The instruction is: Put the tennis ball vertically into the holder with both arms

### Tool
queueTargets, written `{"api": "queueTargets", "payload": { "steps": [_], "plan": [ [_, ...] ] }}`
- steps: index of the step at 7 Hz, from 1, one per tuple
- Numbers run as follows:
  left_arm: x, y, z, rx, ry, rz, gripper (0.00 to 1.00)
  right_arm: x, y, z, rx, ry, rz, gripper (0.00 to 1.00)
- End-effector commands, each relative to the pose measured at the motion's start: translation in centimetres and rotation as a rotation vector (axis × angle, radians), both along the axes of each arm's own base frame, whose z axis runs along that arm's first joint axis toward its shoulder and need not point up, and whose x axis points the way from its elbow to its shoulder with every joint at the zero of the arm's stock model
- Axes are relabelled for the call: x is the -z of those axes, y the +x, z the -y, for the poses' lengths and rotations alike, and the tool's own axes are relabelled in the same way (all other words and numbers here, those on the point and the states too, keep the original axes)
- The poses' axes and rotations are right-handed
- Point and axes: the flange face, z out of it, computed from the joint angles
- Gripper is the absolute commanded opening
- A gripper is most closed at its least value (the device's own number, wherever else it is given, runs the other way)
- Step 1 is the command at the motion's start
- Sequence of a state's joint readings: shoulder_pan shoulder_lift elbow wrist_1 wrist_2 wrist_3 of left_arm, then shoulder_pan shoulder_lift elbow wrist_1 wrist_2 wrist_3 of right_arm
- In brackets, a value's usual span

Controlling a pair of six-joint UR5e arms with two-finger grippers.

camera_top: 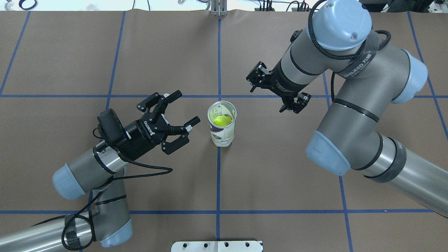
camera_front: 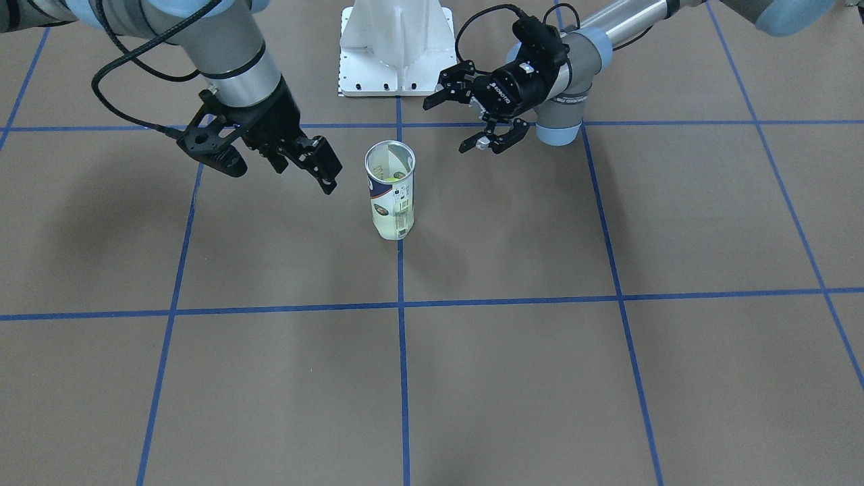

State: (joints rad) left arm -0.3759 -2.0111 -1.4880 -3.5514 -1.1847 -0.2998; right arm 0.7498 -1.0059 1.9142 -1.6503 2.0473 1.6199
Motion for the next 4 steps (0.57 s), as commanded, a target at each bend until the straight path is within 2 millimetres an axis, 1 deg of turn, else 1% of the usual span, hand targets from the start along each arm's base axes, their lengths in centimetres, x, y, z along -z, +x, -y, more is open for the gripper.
{"api": "queueTargets", "payload": {
  "steps": [1,2,3,4],
  "plan": [
    [-2.4,-3.8,5.3,0.127,-0.154,0.092,0.87,-8.2,5.6,2.9,0.060,0.094,-0.126,0.99],
    [-3.2,-5.4,9.4,0.171,-0.268,0.173,0.88,-12.1,8.6,4.4,0.098,0.131,-0.188,0.99],
    [-4.3,-7.1,12.7,0.217,-0.365,0.252,0.88,-15.4,10.9,6.0,0.127,0.147,-0.238,0.99],
    [-5.0,-8.3,15.2,0.266,-0.439,0.338,0.88,-17.8,13.8,7.7,0.135,0.174,-0.267,0.99]
  ]
}}
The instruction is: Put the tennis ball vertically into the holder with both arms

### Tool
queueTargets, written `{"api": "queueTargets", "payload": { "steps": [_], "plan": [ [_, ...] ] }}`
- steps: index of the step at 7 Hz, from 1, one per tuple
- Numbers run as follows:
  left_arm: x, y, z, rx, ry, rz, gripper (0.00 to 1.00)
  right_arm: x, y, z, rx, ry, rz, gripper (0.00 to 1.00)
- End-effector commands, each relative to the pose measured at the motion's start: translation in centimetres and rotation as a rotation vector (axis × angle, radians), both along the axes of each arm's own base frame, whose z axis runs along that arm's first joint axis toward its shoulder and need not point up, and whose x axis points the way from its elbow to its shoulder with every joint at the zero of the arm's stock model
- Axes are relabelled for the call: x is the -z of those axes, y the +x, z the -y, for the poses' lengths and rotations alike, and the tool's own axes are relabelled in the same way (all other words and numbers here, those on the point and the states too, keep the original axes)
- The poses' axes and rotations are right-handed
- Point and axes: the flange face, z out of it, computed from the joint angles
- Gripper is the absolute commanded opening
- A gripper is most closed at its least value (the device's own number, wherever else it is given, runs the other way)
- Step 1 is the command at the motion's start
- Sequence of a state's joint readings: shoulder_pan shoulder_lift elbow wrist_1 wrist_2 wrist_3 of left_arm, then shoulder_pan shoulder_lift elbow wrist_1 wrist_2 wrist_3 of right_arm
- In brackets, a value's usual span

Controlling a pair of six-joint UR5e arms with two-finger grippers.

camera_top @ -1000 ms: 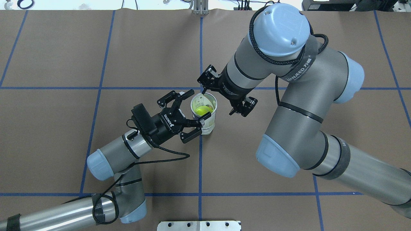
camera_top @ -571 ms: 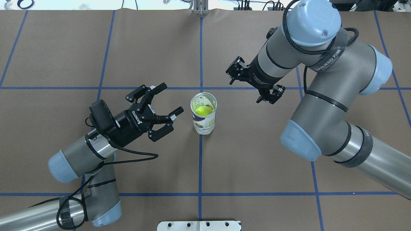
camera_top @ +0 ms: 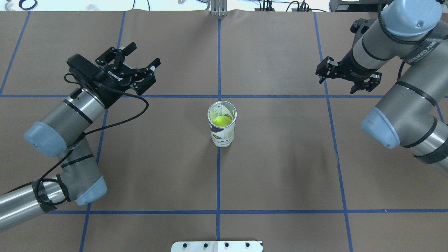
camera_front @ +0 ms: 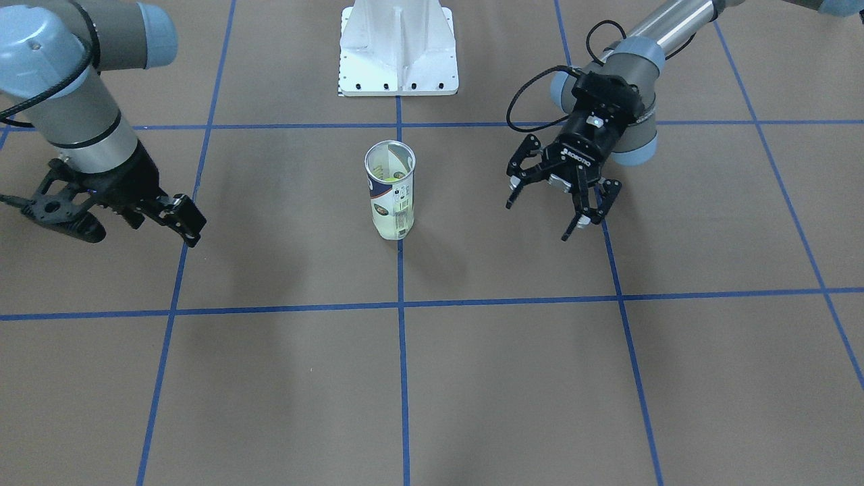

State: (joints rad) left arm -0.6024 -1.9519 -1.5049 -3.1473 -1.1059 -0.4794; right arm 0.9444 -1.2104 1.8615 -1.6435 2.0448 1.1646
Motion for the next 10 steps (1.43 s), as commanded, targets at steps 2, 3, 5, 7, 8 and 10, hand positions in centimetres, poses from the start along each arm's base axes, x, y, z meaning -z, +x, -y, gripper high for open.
{"api": "queueTargets", "payload": {
  "steps": [2,3,5,7,8,10],
  "plan": [
    [-0.8,-5.4,9.6,0.027,-0.342,0.171,0.98,-10.8,7.7,4.0,0.046,0.104,-0.065,0.99],
    [-1.2,-9.3,12.2,-0.043,-0.435,0.226,0.98,-12.9,10.1,4.4,0.047,0.136,-0.067,0.99],
    [-5.2,-15.6,16.3,-0.236,-0.783,0.355,0.98,-15.0,14.0,4.3,0.076,0.154,-0.077,0.99],
    [-7.5,-21.9,17.7,-0.379,-0.972,0.354,0.98,-19.3,18.6,4.1,0.162,0.168,-0.069,0.99],
    [-9.5,-25.6,18.5,-0.413,-1.098,0.333,0.98,-21.8,21.0,4.0,0.206,0.170,-0.052,0.99],
    [-16.3,-31.2,15.7,-0.553,-1.246,0.280,0.98,-24.3,25.6,2.4,0.249,0.203,0.002,0.99]
  ]
}}
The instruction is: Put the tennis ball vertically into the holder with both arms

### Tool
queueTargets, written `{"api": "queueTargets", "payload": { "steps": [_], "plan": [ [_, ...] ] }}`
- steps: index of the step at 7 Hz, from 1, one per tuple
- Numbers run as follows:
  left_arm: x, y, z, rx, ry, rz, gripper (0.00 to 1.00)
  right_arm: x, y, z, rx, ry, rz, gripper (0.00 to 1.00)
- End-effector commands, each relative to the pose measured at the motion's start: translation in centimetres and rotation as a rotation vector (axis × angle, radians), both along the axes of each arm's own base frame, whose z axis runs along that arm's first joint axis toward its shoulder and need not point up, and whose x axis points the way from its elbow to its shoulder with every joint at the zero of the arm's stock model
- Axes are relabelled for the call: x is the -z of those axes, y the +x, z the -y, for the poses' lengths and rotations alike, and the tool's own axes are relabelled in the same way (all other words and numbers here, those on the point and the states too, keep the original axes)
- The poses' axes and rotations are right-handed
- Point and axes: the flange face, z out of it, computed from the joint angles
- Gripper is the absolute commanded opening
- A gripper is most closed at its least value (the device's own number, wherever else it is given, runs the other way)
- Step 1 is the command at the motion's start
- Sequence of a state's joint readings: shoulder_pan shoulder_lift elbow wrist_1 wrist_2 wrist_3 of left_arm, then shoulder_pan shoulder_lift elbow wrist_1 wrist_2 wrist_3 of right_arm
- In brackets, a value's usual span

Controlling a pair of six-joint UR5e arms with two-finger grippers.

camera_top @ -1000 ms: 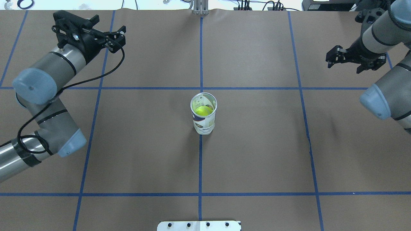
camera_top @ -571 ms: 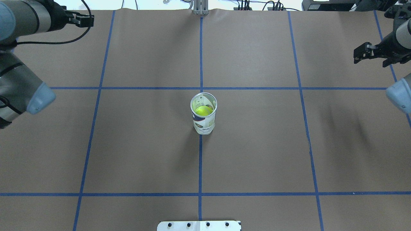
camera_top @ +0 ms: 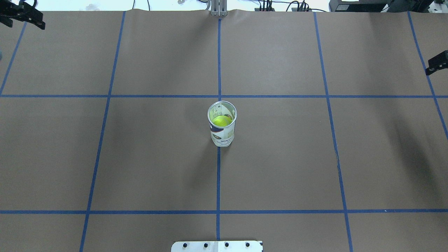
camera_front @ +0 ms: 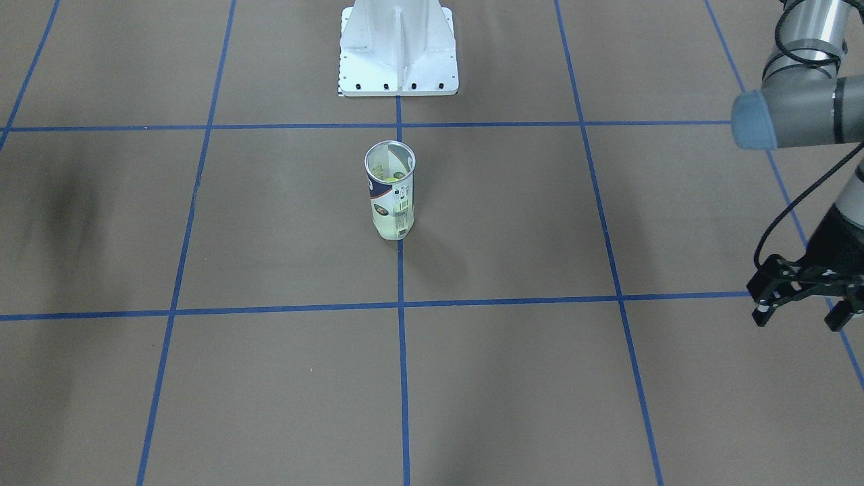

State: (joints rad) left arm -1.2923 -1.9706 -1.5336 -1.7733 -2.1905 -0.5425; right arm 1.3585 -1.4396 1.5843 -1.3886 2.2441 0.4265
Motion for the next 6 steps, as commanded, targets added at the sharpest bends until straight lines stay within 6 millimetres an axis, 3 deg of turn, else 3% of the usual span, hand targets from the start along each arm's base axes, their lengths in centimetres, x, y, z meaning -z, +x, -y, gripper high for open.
{"api": "queueTargets", "payload": {
  "steps": [1,2,3,5,6],
  "plan": [
    [-8.5,-6.9,-4.0,-0.129,-0.050,-0.045,0.99,-3.0,3.9,-0.9,0.052,0.029,0.020,0.99],
    [-9.6,-7.8,-4.9,-0.135,-0.047,-0.045,0.99,-4.3,5.2,-1.0,0.079,0.045,0.020,0.99],
    [-10.2,-8.8,-5.5,-0.108,-0.074,-0.049,0.99,-4.1,5.7,-0.9,0.103,0.072,0.039,0.99],
    [-13.8,-14.3,-10.1,-0.019,-0.169,-0.153,0.99,-4.4,5.8,-1.1,0.105,0.056,0.094,0.99],
    [-14.0,-14.1,-9.8,-0.007,-0.246,-0.151,0.99,-4.2,6.1,-1.0,0.099,0.059,0.094,0.99]
  ]
}}
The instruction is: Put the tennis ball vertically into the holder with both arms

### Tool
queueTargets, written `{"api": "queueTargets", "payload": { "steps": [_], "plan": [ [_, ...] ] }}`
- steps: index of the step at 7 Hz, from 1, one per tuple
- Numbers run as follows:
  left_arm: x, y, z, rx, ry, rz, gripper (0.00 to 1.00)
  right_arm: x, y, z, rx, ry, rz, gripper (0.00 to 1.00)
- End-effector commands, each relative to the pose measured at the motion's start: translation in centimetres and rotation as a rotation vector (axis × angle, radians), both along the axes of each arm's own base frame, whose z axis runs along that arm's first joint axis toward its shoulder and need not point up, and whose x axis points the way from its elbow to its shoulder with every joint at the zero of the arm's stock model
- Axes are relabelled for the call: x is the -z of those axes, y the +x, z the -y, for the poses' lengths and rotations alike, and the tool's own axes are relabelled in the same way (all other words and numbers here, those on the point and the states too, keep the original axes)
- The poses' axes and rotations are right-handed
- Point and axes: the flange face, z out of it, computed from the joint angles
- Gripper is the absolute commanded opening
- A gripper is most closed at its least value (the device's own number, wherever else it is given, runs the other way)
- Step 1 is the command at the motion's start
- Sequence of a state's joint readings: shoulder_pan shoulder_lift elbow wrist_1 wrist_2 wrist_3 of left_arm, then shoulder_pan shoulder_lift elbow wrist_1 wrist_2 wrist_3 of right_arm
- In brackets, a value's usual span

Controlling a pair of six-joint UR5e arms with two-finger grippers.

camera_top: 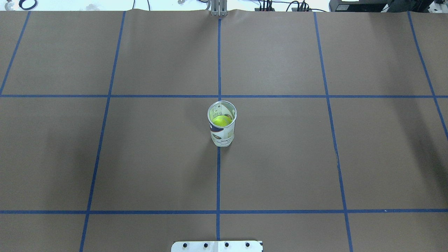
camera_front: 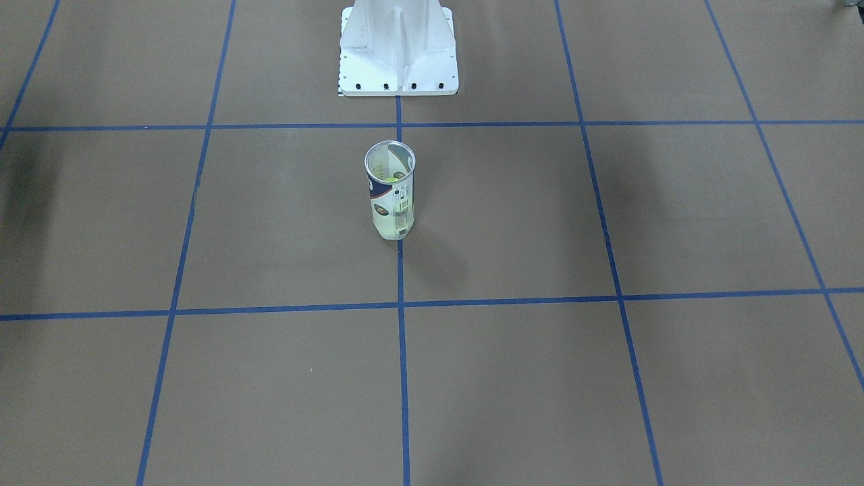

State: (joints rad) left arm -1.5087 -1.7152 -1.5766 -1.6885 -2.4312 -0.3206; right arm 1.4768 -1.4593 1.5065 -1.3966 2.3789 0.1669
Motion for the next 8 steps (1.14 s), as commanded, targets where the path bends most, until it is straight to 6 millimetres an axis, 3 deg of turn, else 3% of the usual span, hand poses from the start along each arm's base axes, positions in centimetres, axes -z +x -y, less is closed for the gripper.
{"api": "queueTargets", "payload": {
  "steps": [1,4,6,8],
  "plan": [
    [-1.1,-0.9,-0.7,0.014,-0.099,-0.002,0.99,0.4,0.2,0.3,-0.001,0.008,0.003,0.99],
    [-2.1,-1.7,-1.0,0.005,-0.055,0.159,0.99,-0.9,-0.8,0.1,0.052,-0.028,-0.049,0.99],
    [-3.3,-1.7,-1.4,-0.027,-0.091,0.165,0.99,-1.5,0.1,0.0,0.153,-0.015,-0.090,0.99],
    [-3.2,-1.7,-1.2,-0.034,-0.109,0.164,0.99,-1.7,0.8,0.1,0.194,0.011,-0.115,0.99]
  ]
}}
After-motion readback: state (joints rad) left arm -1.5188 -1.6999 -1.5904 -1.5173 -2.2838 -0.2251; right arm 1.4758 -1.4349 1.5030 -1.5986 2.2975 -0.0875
